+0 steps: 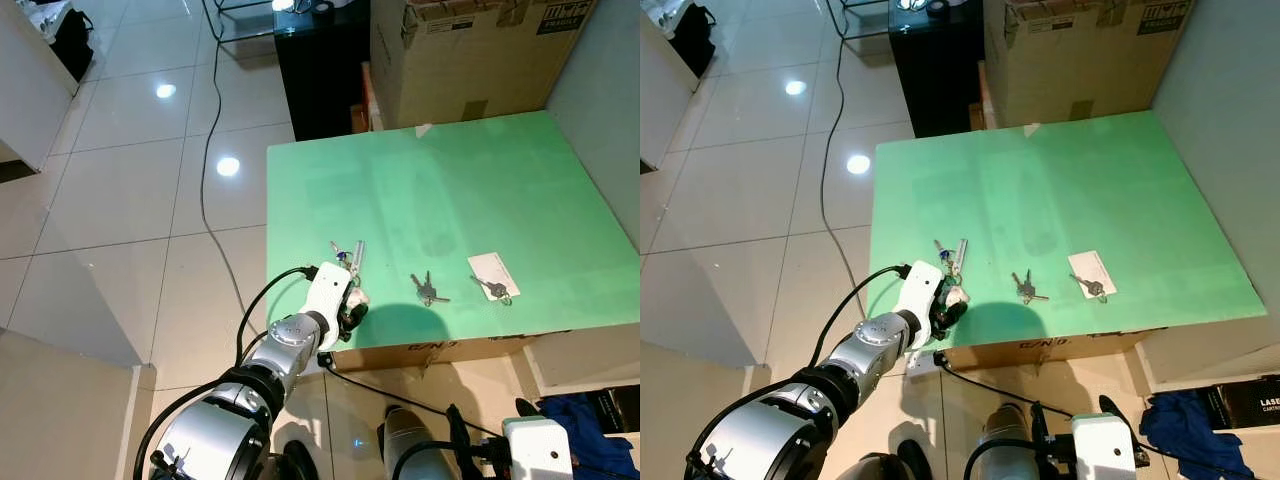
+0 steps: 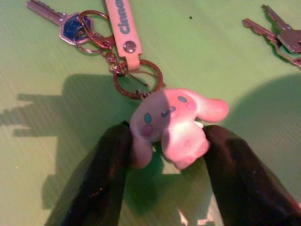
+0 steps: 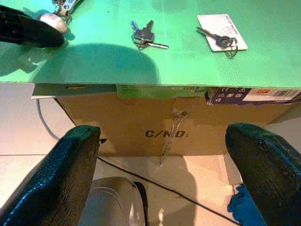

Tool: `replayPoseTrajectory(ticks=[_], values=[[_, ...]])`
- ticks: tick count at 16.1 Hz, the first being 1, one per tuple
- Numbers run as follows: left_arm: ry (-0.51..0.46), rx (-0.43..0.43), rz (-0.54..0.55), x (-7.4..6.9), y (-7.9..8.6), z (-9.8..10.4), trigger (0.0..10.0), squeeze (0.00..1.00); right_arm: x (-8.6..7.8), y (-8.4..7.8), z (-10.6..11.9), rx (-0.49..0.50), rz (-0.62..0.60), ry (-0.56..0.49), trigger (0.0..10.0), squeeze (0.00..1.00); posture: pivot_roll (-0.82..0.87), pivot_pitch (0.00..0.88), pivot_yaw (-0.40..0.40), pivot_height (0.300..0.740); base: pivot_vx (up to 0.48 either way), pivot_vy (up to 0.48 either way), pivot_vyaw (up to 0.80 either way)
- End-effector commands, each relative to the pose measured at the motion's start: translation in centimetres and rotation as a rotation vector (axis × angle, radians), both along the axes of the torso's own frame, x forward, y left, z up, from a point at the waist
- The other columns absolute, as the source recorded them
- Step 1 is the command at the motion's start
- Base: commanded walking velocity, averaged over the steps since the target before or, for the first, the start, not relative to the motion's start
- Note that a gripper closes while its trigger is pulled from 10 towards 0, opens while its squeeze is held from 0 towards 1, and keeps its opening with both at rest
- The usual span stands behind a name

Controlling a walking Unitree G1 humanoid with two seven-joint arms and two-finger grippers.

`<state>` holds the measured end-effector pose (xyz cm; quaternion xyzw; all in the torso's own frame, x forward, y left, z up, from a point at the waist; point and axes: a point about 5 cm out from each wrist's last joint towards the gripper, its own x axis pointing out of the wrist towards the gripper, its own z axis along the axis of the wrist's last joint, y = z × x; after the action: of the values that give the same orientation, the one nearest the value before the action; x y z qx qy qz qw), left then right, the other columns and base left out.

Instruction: Hang keys on a hook

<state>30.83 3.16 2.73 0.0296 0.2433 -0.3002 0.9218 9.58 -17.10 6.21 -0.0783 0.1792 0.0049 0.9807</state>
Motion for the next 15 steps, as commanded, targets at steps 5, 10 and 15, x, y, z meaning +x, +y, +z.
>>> replayPoseTrajectory(ticks=[5,10,15], values=[[0.12,-0.197,-0.208,-5.13,-10.44,0.93,0.0,0.0,0.06,0.06,-0.23,-0.003,0.012,0.02,10.0,0.0,-0.45,0.22,0.155,0.74,0.0,0.0,0.0],[0.12,-0.197,-0.208,-5.13,-10.44,0.93,0.0,0.0,0.06,0.06,-0.23,-0.003,0.012,0.02,10.0,0.0,-0.45,0.22,0.155,0.74,0.0,0.0,0.0],[0.12,-0.197,-0.208,-5.13,-10.44,0.93,0.0,0.0,0.06,0.06,-0.23,-0.003,0.012,0.02,10.0,0.0,-0.45,0.22,0.155,0.74,0.0,0.0,0.0]])
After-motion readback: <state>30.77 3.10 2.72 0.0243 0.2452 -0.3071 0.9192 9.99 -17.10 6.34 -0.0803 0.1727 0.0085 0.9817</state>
